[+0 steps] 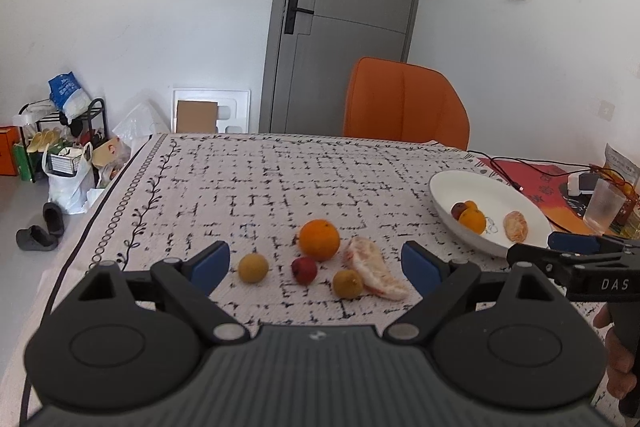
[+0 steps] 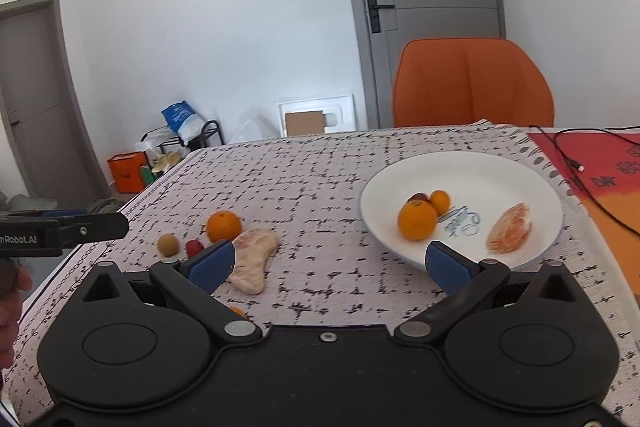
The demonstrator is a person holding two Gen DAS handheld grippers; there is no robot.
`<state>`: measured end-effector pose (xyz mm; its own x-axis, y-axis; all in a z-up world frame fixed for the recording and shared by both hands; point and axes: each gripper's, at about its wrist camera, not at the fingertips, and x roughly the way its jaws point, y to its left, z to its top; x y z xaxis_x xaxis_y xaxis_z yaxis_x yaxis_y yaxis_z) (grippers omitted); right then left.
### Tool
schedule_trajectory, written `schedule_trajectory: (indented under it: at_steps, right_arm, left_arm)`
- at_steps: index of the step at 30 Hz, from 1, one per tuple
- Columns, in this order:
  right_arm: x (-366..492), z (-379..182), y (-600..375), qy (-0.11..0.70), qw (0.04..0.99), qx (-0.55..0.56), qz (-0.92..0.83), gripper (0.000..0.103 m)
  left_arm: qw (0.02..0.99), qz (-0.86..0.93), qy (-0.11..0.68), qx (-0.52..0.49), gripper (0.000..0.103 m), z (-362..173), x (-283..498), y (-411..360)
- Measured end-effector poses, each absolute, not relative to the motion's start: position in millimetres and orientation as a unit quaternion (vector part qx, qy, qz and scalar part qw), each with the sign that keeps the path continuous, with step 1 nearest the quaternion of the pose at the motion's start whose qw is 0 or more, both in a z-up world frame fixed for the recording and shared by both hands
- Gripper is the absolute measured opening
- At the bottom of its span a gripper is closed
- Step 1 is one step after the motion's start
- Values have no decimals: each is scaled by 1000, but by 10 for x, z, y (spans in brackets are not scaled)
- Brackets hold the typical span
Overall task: Organize fruits
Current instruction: 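Move both tools back from the bowl toward the remaining fruits, then grasp the peeled pomelo segment with the right tool while the left tool grasps a yellow-brown fruit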
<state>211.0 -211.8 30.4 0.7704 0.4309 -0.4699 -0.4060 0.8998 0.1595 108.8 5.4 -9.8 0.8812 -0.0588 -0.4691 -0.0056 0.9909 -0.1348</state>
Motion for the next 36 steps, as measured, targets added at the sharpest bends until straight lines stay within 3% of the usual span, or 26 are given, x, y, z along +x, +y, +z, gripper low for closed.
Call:
schedule_trajectory:
  at_steps: [16,21,23,32,36]
  right_arm:
    - [2159,179,-1870,274,928,16,252,103]
    - [2192,134,-1794,278,924,12,263,101]
    - [2210,117,-1758,282,922,10,267,100]
    - [2367,42,-1608,303,910,8,285,77]
    - [2442,-12,-1506,314,903,3,293,69]
  left_arm:
    - [965,-1,245,-93,91,-298,1069,291]
    - [964,3,246,-98,86,-351,1125,333]
    - [964,6,247,-100,80,-374,1158,358]
    - [960,10,261,-104,59,-476,1326,425]
    - [958,8,268,-103,55,-531,1383,433]
